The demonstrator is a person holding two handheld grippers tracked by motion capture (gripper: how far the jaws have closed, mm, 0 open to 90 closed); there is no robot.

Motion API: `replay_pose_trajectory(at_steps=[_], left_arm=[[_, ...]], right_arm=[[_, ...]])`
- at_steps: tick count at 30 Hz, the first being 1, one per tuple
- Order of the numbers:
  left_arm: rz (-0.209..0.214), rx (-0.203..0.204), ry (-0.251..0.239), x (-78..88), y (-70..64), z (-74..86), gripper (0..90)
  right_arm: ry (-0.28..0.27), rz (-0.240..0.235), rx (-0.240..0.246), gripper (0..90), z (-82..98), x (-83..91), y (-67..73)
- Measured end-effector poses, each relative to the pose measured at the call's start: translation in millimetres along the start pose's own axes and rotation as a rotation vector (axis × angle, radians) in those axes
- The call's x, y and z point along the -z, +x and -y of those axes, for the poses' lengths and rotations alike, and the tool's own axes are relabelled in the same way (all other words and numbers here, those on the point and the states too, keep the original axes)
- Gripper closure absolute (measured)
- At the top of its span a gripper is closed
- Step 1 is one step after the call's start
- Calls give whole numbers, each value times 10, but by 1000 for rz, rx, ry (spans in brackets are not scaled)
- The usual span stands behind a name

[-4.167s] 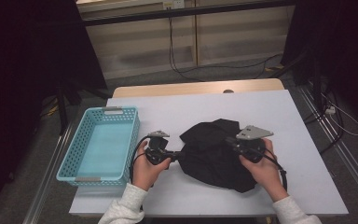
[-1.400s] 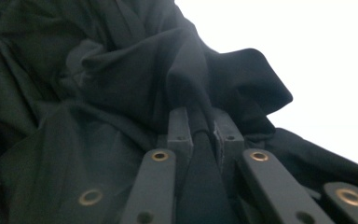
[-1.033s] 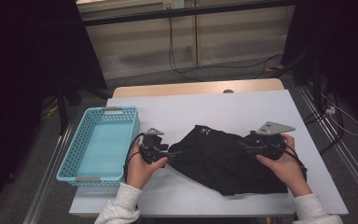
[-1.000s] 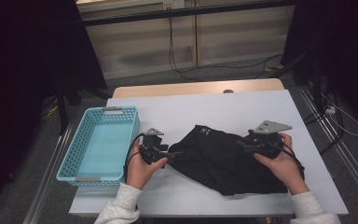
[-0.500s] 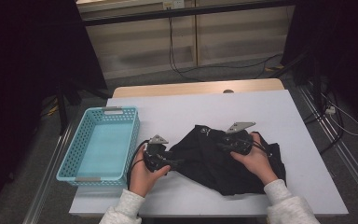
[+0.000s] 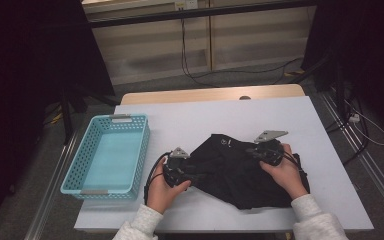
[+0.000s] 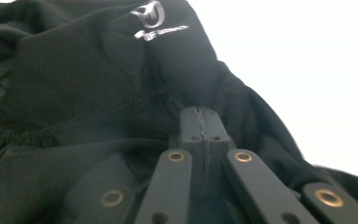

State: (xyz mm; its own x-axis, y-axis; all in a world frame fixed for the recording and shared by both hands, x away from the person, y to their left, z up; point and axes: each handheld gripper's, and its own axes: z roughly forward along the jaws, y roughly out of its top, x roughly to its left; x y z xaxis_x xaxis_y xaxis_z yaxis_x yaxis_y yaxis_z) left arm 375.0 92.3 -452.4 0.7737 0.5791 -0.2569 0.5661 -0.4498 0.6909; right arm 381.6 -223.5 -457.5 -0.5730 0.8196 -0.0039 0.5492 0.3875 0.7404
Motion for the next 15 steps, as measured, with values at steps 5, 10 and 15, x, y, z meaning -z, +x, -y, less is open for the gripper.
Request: replay_pose_trajectory(at_steps=[5, 10, 15], left_arm=[[28, -23, -5, -41, -58, -44, 453], [46, -36, 21, -169, -153, -56, 451], [69, -34, 28, -241, -242, -76, 501]], right_arm=[[-25, 4, -12, 900, 34, 88, -34], [-29, 18, -22, 900, 80, 139, -48], [-46, 35, -40, 900, 139, 232, -76]])
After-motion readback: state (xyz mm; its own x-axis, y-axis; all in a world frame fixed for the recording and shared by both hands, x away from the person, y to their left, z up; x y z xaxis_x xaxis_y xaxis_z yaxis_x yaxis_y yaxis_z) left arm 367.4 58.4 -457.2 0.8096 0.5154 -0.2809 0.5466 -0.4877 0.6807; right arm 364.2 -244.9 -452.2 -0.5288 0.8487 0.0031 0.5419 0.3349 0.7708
